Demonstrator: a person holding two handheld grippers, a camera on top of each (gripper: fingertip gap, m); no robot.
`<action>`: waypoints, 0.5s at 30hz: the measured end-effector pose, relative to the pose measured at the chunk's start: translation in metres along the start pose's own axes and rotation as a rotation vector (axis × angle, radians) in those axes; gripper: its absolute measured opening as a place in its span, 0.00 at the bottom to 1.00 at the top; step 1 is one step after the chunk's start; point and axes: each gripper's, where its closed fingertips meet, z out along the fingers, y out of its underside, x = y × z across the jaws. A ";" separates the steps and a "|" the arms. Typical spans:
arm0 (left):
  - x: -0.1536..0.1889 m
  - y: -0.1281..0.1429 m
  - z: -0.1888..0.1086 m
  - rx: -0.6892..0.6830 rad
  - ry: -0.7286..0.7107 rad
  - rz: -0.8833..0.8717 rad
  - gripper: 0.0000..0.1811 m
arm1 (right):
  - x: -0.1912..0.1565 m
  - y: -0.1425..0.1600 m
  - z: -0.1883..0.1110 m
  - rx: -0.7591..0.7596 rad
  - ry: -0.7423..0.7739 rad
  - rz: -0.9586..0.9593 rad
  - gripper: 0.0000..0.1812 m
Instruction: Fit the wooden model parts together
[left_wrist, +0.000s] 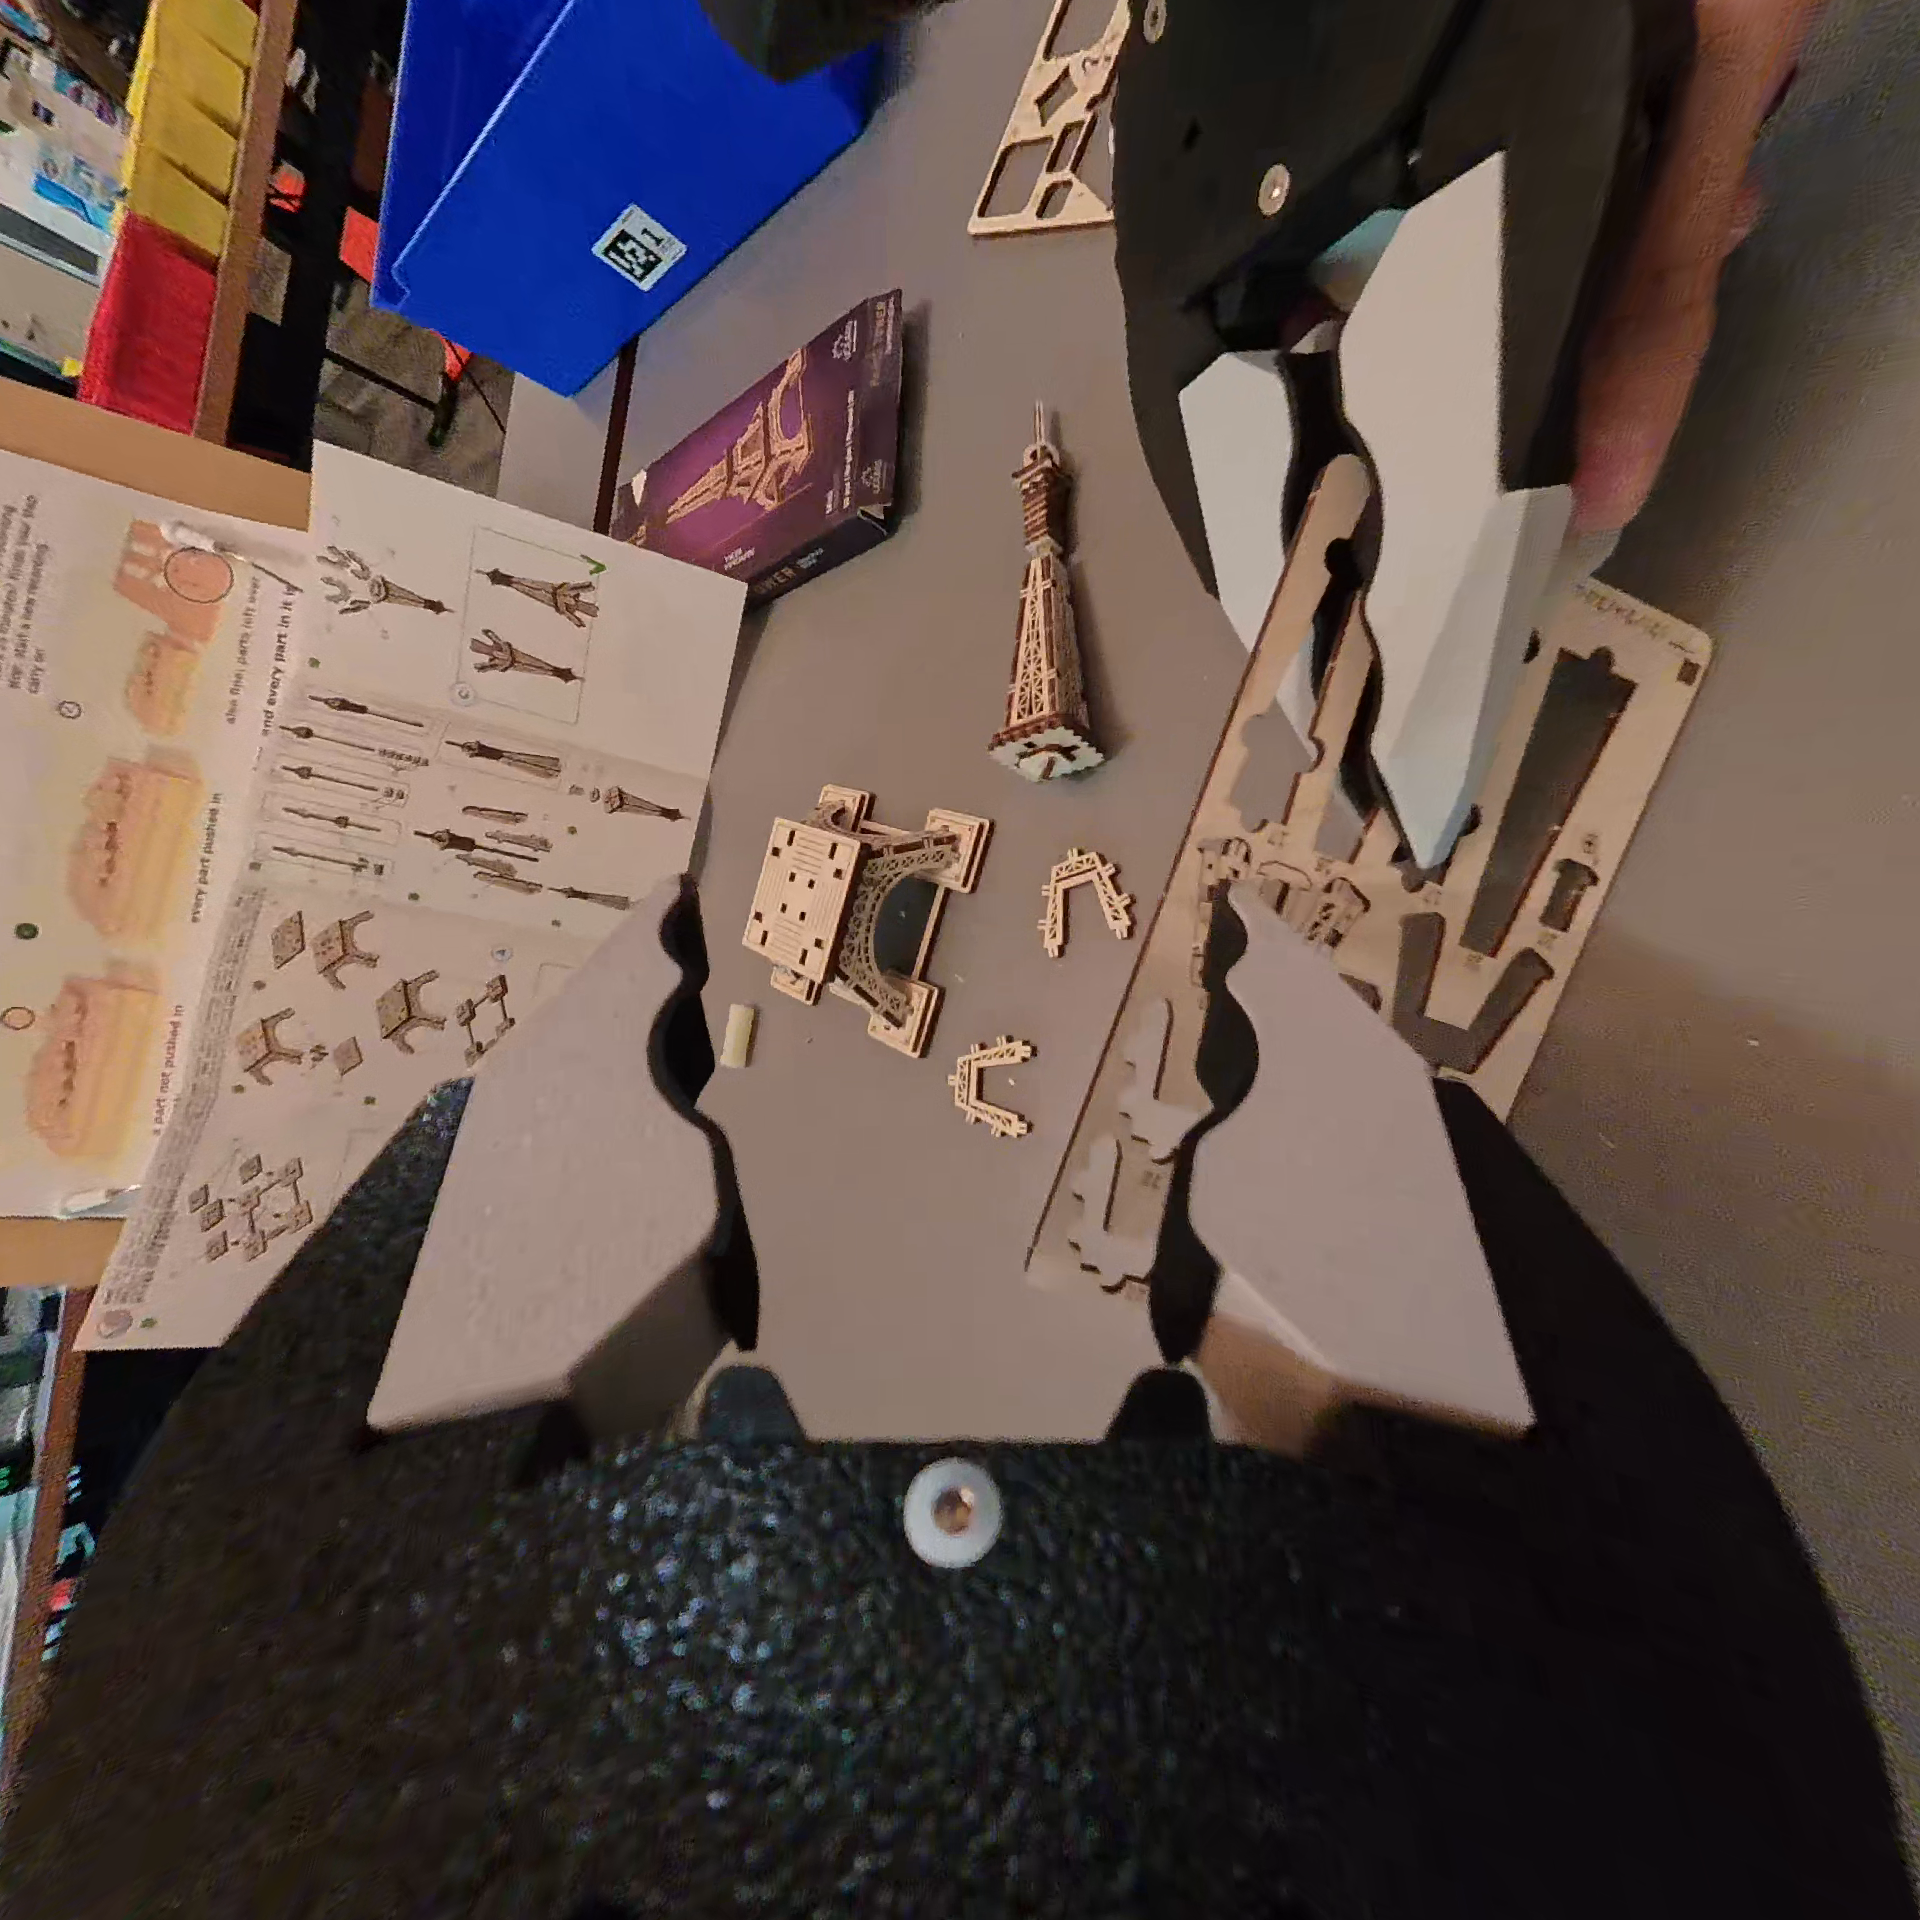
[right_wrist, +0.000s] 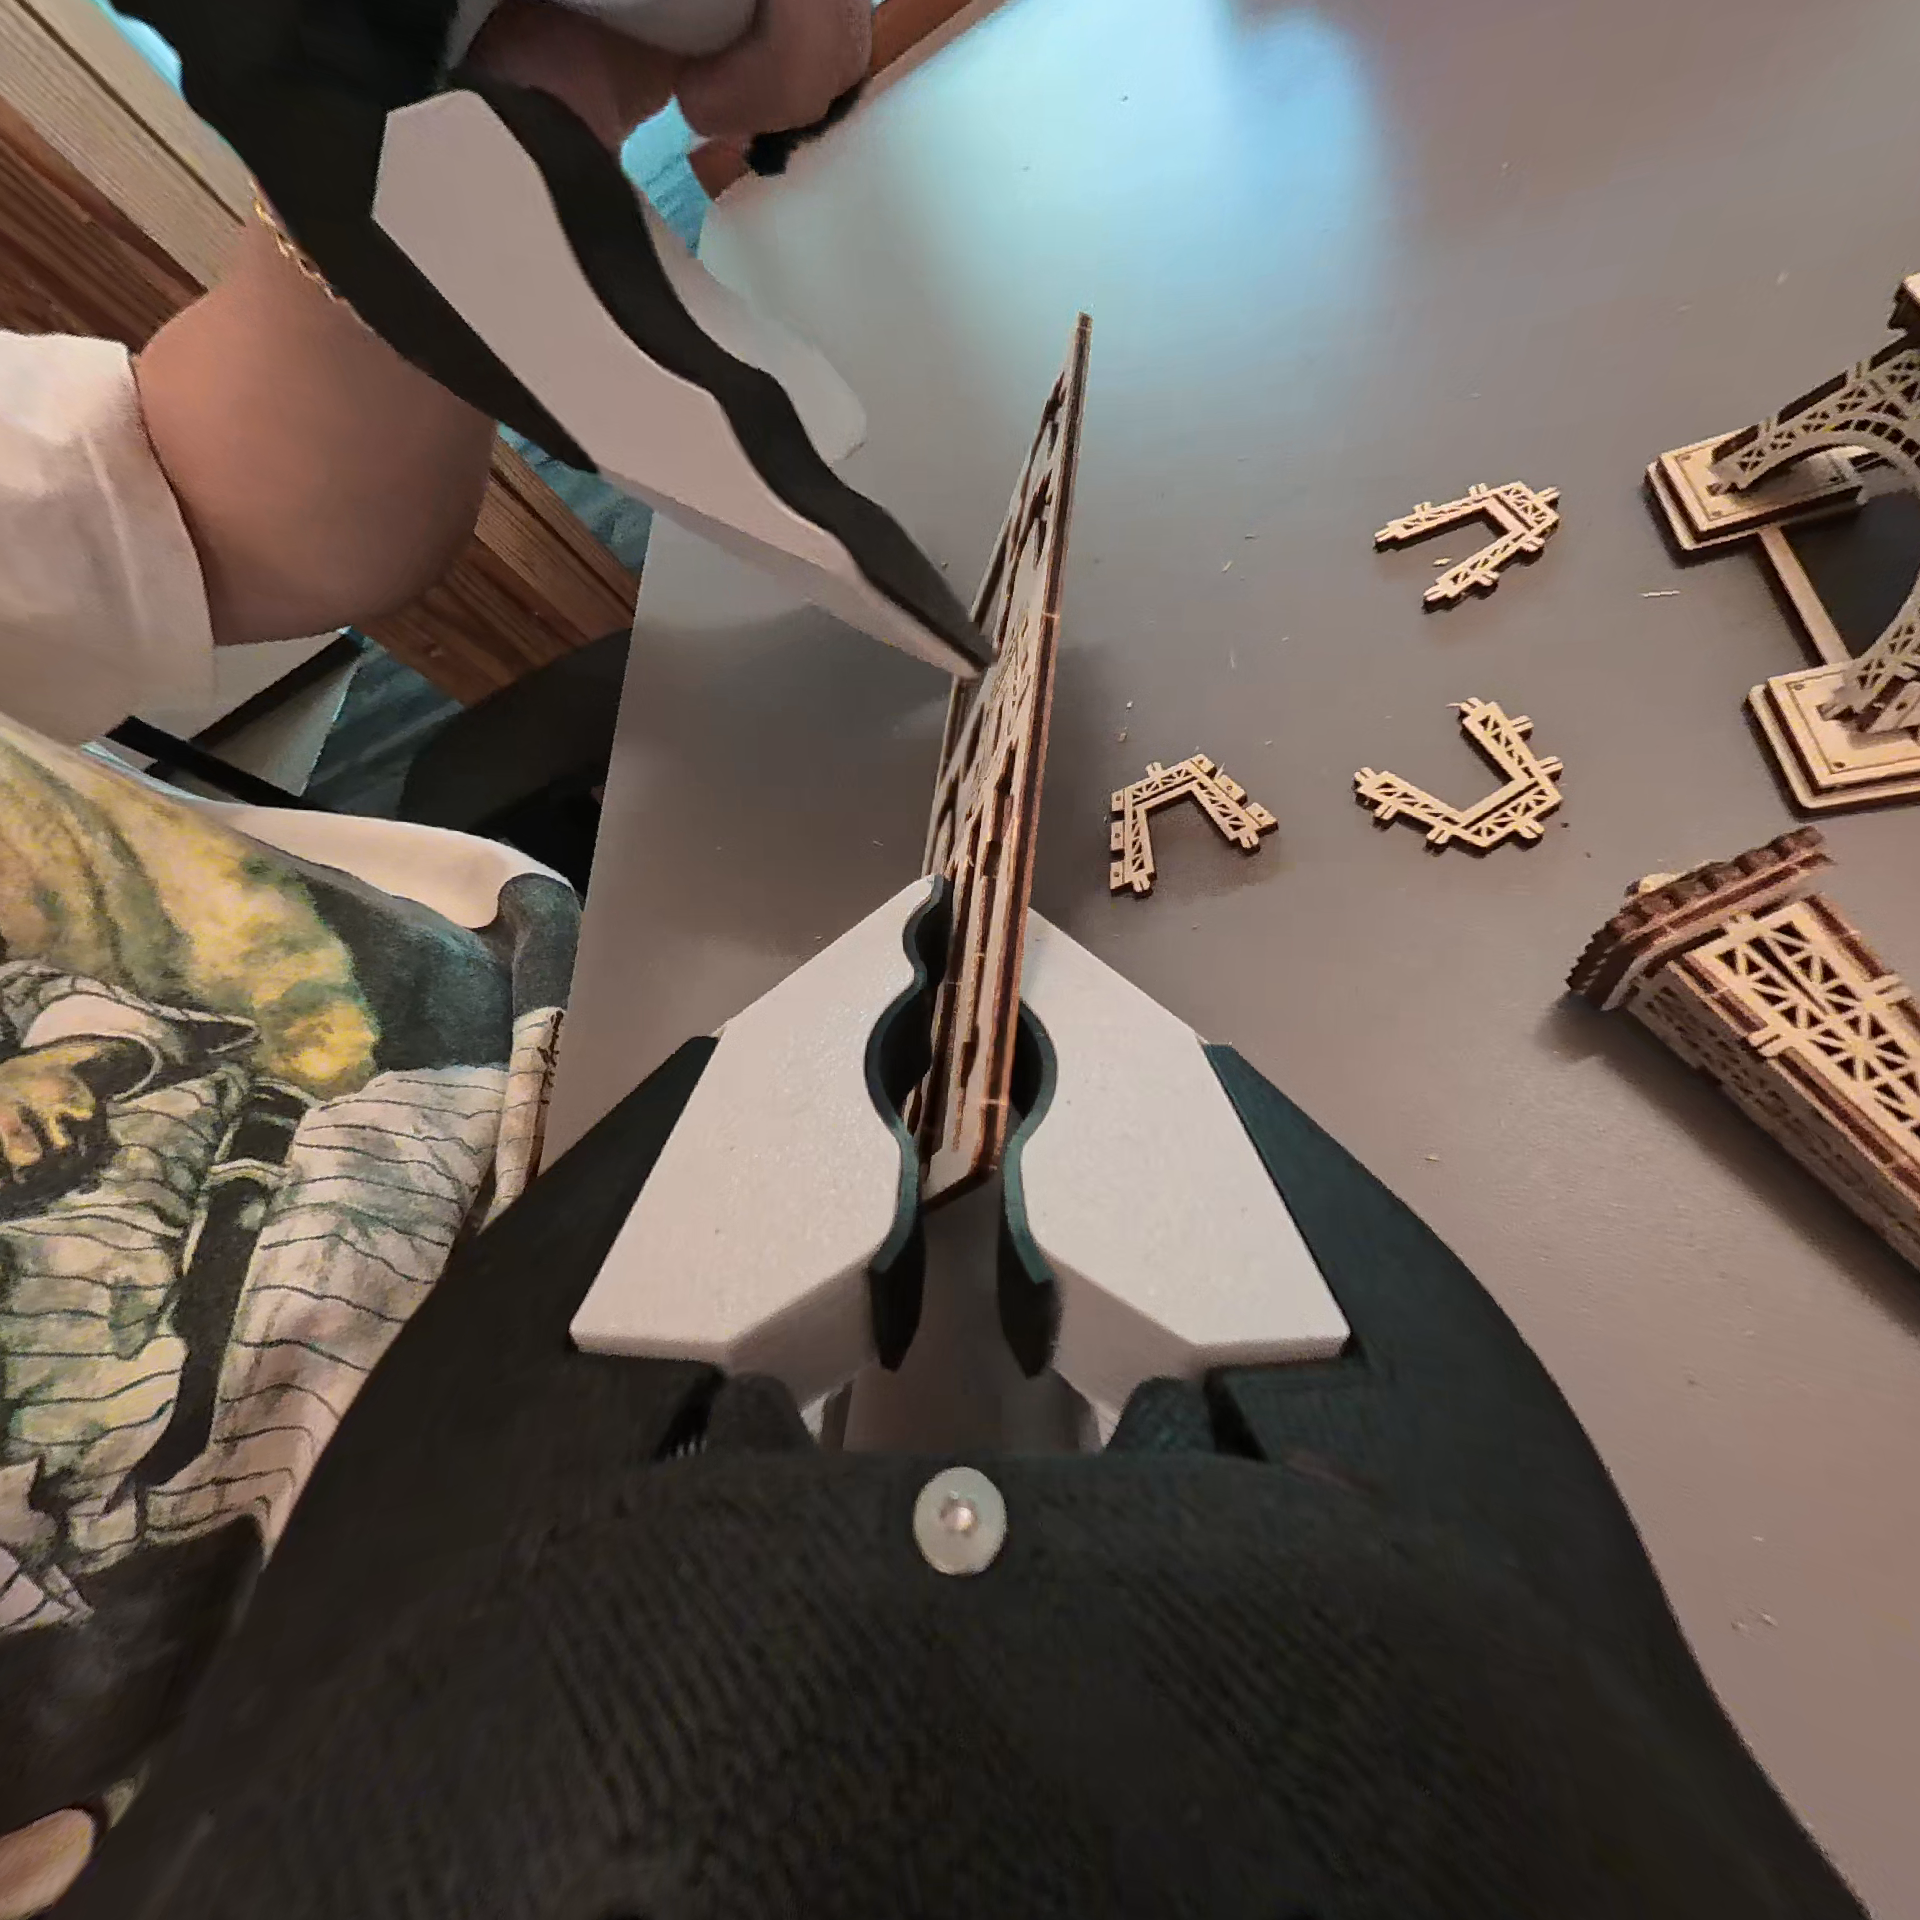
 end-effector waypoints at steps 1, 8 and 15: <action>-0.002 0.002 0.003 -0.017 -0.008 0.007 0.53 | 0.000 0.000 0.000 0.000 0.005 -0.007 0.01; 0.004 0.005 0.010 -0.055 0.100 -0.011 0.49 | 0.000 0.002 0.002 -0.018 0.034 -0.039 0.02; 0.023 0.003 0.017 -0.203 0.198 0.192 0.30 | 0.006 0.005 0.002 -0.038 0.060 -0.007 0.02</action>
